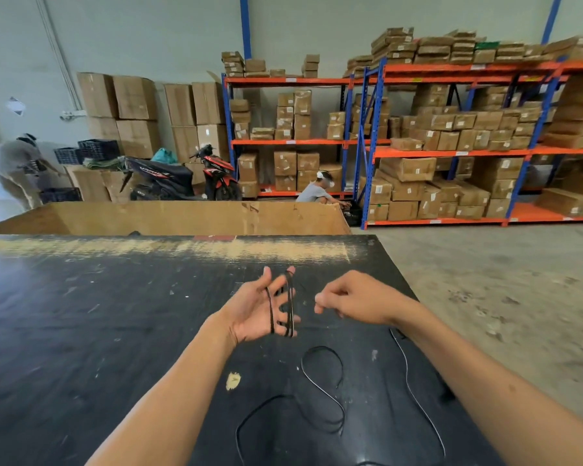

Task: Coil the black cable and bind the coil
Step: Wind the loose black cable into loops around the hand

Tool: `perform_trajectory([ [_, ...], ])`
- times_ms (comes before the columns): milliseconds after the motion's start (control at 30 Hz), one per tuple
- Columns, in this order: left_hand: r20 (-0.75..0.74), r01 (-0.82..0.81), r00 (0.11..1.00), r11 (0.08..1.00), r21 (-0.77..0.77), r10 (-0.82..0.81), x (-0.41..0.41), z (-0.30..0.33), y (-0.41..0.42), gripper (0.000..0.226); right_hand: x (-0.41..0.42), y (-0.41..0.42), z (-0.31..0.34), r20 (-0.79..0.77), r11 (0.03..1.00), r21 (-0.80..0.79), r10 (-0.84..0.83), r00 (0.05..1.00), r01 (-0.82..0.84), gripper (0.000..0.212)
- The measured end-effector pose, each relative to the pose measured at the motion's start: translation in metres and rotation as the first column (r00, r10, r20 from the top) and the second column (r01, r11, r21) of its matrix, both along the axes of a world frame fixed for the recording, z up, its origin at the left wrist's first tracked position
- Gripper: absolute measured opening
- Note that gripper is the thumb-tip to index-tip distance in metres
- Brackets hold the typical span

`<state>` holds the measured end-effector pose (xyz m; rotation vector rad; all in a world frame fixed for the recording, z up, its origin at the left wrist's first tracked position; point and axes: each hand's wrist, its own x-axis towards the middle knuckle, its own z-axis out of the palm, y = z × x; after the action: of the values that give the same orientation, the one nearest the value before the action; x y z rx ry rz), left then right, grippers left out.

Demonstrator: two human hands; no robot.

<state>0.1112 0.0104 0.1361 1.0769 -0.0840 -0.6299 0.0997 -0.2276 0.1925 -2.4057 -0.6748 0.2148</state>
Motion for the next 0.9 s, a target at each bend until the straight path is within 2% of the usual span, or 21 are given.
perform_trajectory([
  [133, 0.066, -0.102, 0.991, 0.971, -0.218, 0.119, 0.007, 0.025, 0.011, 0.053, -0.025, 0.008, -0.056, -0.273, 0.957, 0.289, 0.052, 0.961, 0.03, 0.03],
  [233, 0.114, -0.077, 0.987, 0.957, -0.281, 0.113, 0.008, 0.044, 0.011, 0.053, -0.03, 0.011, -0.094, -0.366, 0.928, 0.361, 0.05, 0.929, 0.092, 0.029],
  [333, 0.162, 0.064, 0.987, 0.951, -0.302, -0.015, 0.003, 0.054, 0.006, 0.054, -0.025, 0.01, -0.111, -0.373, 0.919, 0.365, 0.001, 0.928, 0.146, 0.03],
  [400, 0.19, 0.213, 0.968, 0.938, -0.275, -0.164, -0.004, 0.055, 0.002, 0.055, -0.016, 0.009, -0.111, -0.291, 0.948, 0.28, -0.066, 0.954, 0.151, 0.035],
  [467, 0.177, 0.36, 0.929, 0.908, -0.217, -0.326, -0.01, 0.05, -0.003, 0.056, 0.0, 0.006, -0.103, -0.13, 0.978, 0.093, -0.173, 0.976, 0.185, 0.043],
  [567, 0.077, 0.536, 0.844, 0.839, -0.088, -0.531, -0.017, 0.036, -0.009, 0.06, 0.026, 0.001, -0.076, 0.175, 0.935, -0.18, -0.275, 0.945, 0.305, 0.041],
  [633, -0.017, 0.592, 0.805, 0.803, 0.068, -0.593, -0.018, 0.024, -0.011, 0.061, 0.044, -0.003, -0.05, 0.273, 0.924, -0.202, -0.267, 0.924, 0.326, 0.038],
  [733, -0.098, 0.537, 0.842, 0.808, 0.244, -0.53, -0.015, 0.007, -0.008, 0.06, 0.057, -0.01, -0.005, 0.264, 0.95, -0.093, -0.265, 0.928, 0.298, 0.05],
  [800, -0.093, 0.402, 0.915, 0.884, 0.236, -0.392, -0.009, 0.0, -0.001, 0.058, 0.053, -0.011, 0.017, 0.212, 0.973, 0.062, -0.231, 0.95, 0.222, 0.052],
  [900, -0.013, 0.159, 0.987, 0.972, 0.171, -0.159, 0.003, -0.001, 0.011, 0.058, 0.031, -0.006, 0.028, 0.145, 0.961, 0.258, -0.136, 0.98, 0.096, 0.043],
])
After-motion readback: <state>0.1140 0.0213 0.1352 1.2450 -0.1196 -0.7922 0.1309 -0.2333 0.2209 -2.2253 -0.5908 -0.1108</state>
